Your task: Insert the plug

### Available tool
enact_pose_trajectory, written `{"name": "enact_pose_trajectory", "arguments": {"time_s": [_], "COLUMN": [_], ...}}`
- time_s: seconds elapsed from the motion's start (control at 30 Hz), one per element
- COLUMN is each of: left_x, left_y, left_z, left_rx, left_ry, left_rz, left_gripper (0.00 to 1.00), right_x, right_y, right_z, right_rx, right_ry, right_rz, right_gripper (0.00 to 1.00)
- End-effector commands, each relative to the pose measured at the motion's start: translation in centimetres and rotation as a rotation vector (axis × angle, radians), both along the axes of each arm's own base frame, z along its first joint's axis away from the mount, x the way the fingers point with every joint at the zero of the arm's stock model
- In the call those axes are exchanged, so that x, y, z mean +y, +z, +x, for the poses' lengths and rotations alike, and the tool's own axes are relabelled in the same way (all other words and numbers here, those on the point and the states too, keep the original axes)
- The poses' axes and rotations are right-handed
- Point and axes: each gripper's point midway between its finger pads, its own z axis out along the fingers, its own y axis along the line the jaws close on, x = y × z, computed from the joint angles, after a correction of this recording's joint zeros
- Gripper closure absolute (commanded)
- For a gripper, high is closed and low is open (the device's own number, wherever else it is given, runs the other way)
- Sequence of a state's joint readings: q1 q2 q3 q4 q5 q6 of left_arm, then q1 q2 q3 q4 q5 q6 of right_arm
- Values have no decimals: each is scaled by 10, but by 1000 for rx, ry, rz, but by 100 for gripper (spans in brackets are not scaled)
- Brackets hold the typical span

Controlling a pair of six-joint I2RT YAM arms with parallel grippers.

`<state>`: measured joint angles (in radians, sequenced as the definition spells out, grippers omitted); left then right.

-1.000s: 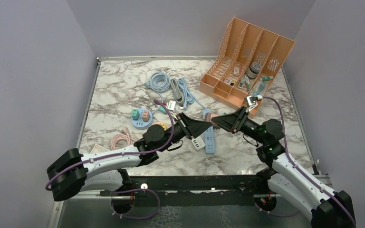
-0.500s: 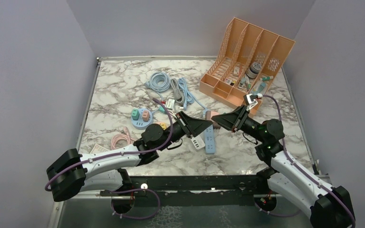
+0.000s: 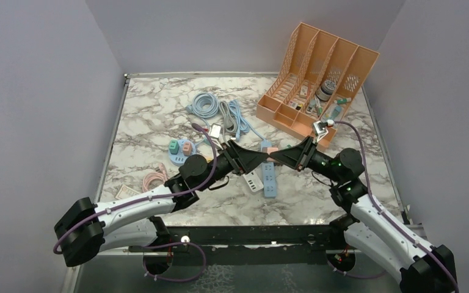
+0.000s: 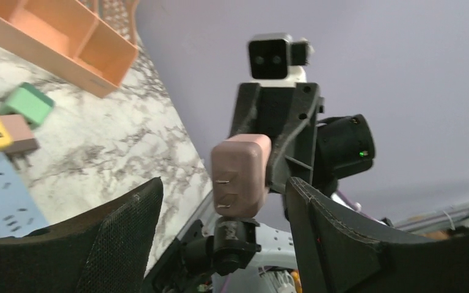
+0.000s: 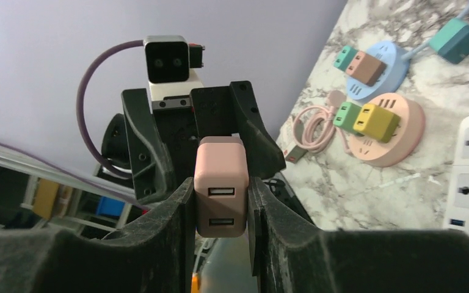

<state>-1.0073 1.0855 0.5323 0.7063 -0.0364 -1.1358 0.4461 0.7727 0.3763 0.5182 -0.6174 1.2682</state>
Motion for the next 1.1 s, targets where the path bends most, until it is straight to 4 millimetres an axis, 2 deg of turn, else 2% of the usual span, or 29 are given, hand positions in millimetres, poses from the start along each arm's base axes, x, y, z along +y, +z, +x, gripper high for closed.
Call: {"name": "enact_pose_trajectory", "arguments": {"time_s": [0.0, 0.17, 0.3, 0.43, 0.67, 1.07], "left_x": [27, 79, 120, 144, 157, 157], "left_y": [-28, -57, -63, -58, -49, -48], "left_z": [13, 36, 46, 50, 54, 51], "left_rx": [-1, -36, -119, -165, -224, -227], "left_ry": [67, 228, 325, 372, 403, 410], "left_rz": [168, 438, 722, 874, 960, 919], "left_gripper": [24, 23, 23, 23, 23, 23], "right_x": [-7, -24, -44, -54, -64, -38], "right_y": [-14, -55, -91, -117, -136, -163], "right_z": [9, 17, 23, 27, 38, 55], "right_rx": [-28, -7, 53, 113, 181, 219], "right_ry": [-79, -131, -163, -165, -248, -334], "right_rz": [-171, -463, -688, -807, -967, -1193], "right_gripper": [99, 99, 99, 99, 99, 99]}}
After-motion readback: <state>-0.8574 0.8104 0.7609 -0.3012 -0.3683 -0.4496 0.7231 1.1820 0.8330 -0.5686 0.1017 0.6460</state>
